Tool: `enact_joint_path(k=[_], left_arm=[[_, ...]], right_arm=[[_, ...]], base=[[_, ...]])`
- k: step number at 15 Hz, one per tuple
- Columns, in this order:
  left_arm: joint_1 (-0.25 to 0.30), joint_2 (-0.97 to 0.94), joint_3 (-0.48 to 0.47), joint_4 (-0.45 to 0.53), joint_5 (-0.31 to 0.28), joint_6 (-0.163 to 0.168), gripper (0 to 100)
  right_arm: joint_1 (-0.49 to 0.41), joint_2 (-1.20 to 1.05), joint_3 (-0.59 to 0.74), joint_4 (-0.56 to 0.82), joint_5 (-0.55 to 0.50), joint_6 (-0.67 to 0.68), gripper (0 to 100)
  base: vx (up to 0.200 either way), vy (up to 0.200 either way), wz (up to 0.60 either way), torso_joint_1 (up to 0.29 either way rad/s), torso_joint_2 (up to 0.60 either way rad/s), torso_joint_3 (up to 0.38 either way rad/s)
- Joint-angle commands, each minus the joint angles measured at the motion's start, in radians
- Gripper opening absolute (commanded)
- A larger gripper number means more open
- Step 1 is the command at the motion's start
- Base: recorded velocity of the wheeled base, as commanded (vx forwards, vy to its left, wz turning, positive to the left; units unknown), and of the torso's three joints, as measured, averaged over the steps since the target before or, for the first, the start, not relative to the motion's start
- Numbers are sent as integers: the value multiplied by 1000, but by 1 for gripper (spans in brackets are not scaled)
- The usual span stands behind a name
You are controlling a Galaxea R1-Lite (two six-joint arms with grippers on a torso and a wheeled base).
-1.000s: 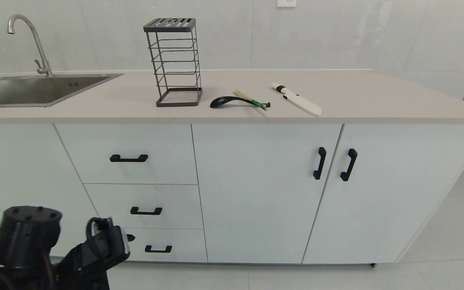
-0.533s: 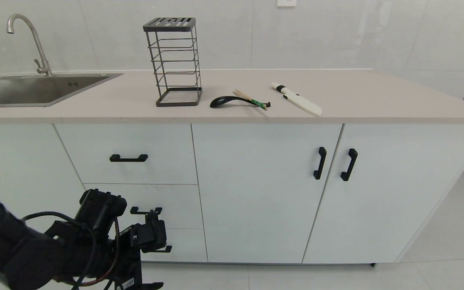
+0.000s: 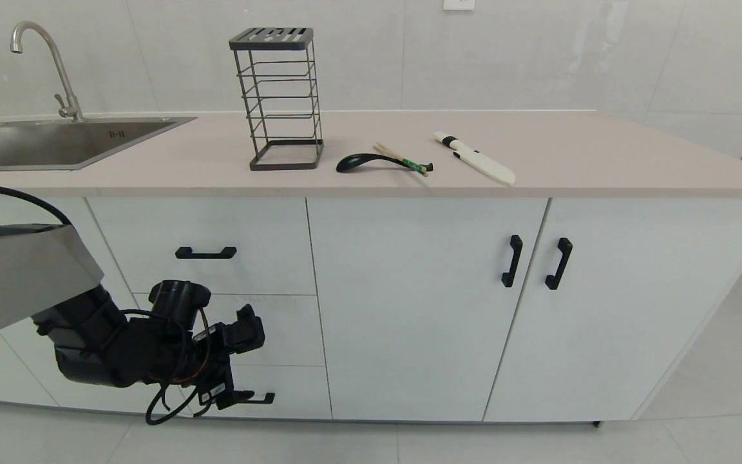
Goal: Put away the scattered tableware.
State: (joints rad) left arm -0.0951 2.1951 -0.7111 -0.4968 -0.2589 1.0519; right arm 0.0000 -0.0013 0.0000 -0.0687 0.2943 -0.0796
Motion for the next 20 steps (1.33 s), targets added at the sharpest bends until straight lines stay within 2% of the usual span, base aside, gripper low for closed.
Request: enact_joint_path(k=[1, 2, 8, 12, 17, 20], left_arm=[[21, 57, -25, -2, 0, 5, 100], [41, 110, -122, 6, -10, 134, 100], [51, 161, -131, 15, -10, 146, 100], [77, 222, -229, 18, -10, 145, 100], [78, 279, -297, 27, -10, 145, 100], [86, 288, -332, 73, -10, 146, 100]], right_arm=[[0, 1, 0, 0, 0, 0, 0], [0, 1, 0, 0, 0, 0, 0], [0, 1, 0, -3, -1, 1, 0], [0, 1, 0, -3, -1, 1, 0], [0, 1, 0, -3, -1, 0, 0], [0, 1, 0, -3, -1, 1, 0]], base=[[0, 0, 0, 0, 0, 0], [0, 0, 0, 0, 0, 0], [0, 0, 0, 0, 0, 0], [0, 0, 0, 0, 0, 0], [0, 0, 0, 0, 0, 0], [0, 0, 0, 0, 0, 0]])
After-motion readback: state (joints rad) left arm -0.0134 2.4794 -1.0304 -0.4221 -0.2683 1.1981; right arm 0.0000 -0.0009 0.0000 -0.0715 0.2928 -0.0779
